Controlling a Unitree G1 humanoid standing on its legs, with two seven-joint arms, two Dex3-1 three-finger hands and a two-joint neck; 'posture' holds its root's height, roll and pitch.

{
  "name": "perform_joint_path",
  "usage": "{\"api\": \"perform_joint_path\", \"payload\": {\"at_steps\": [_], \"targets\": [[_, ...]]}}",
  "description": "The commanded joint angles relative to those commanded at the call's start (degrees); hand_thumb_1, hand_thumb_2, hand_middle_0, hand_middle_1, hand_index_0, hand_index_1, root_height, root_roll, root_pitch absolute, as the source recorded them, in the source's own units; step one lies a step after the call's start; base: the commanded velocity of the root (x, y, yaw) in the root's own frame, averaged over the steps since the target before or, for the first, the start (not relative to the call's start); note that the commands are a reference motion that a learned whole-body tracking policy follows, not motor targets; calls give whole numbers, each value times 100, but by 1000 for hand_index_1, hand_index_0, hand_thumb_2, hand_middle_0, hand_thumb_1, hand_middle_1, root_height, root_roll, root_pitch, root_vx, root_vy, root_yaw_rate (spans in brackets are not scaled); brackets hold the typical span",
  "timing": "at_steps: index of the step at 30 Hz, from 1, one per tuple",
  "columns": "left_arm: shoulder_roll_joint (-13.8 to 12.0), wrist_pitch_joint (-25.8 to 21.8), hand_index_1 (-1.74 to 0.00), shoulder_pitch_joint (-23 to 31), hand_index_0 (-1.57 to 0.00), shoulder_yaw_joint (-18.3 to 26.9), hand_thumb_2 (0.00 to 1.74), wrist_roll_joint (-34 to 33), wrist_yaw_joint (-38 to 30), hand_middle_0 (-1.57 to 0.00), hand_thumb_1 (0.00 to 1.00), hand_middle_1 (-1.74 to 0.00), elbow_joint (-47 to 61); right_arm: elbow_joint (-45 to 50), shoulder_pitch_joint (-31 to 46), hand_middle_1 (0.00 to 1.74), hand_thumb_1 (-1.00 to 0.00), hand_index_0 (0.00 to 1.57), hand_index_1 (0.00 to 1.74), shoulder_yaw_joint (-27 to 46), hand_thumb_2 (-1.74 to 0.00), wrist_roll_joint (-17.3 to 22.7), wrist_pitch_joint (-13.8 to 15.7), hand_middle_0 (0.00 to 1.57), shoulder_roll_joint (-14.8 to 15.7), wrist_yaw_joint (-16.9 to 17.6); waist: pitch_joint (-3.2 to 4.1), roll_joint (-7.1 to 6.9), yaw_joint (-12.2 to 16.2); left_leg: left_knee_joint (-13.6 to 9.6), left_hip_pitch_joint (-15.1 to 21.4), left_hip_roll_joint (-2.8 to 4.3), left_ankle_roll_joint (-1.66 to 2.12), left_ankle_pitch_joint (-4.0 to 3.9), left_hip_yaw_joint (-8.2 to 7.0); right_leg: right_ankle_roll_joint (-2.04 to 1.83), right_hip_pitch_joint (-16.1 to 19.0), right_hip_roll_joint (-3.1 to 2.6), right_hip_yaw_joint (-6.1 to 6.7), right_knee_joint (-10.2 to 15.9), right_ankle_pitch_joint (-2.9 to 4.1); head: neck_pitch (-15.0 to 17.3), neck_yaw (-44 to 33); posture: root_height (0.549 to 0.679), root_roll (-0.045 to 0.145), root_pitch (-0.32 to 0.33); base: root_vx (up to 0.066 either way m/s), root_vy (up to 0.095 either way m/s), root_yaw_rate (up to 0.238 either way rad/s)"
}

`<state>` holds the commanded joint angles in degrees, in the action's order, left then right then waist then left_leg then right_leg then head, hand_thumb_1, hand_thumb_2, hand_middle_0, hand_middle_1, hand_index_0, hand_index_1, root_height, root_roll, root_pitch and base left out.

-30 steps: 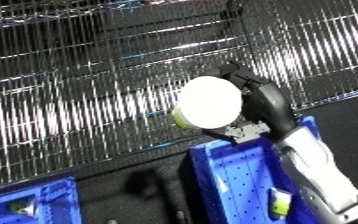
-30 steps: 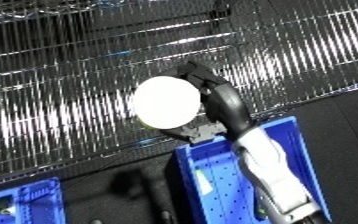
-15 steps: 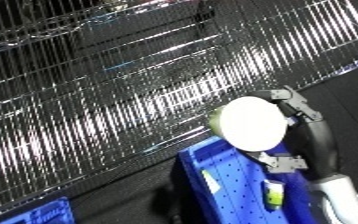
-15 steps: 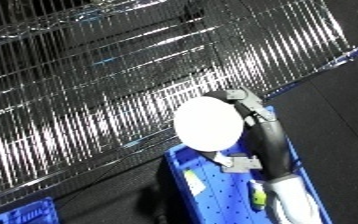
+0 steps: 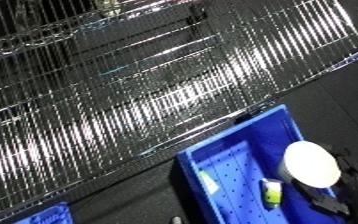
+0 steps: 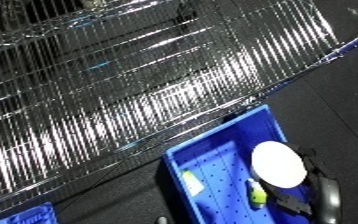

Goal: Pick up the object and place it into the box

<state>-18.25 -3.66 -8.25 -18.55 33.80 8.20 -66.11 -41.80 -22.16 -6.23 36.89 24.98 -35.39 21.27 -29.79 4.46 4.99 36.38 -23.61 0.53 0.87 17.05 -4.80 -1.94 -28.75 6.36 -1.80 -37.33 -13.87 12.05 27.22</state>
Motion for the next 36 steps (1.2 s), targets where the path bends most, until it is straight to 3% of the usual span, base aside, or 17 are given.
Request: {"api": "perform_joint_path", "payload": {"at_steps": [6,18,22,26,36], "targets": [[5,7,0,-42,0,-111,0,17,78,0,0,0,-58,-938,-160,0,0,0,0,-23,0,311,-16,0,21,-653,0,75,-52,39,-21,-61,-19,12,23,20,-7,-6,0,-47,-13,172,247,647,82,73,1,10,22],[-57,49,0,-131,0,-195,0,27,138,0,0,0,-79,-1524,-341,0,0,0,0,-166,0,419,-218,0,121,-1168,0,63,-157,24,-33,-128,-39,-12,87,13,17,-54,-59,-84,-9,489,250,646,78,67,-8,-1,41],[-81,60,0,-147,0,-167,0,1,167,0,0,0,-116,-1548,-356,0,0,0,0,-245,0,535,-329,0,229,-1686,0,30,-195,15,-21,-141,-38,-24,113,20,46,-76,-85,-109,-30,614,47,646,77,63,-7,-1,63],[-110,105,0,-179,0,-135,0,-82,178,0,0,0,-144,-1499,-386,0,0,0,0,-439,0,389,-375,0,352,-2102,0,-23,-251,7,-4,-144,-32,-43,139,20,86,-90,-115,-129,-44,774,-351,646,75,58,-5,-20,87],[-265,217,0,-426,0,-48,0,-338,255,0,0,0,-252,-1366,-671,0,0,0,0,-969,0,396,-1041,0,628,-2847,0,-169,-454,-38,21,-97,4,-138,231,-7,209,-83,-229,-118,-81,917,-1653,646,69,49,-10,-41,118]]}}
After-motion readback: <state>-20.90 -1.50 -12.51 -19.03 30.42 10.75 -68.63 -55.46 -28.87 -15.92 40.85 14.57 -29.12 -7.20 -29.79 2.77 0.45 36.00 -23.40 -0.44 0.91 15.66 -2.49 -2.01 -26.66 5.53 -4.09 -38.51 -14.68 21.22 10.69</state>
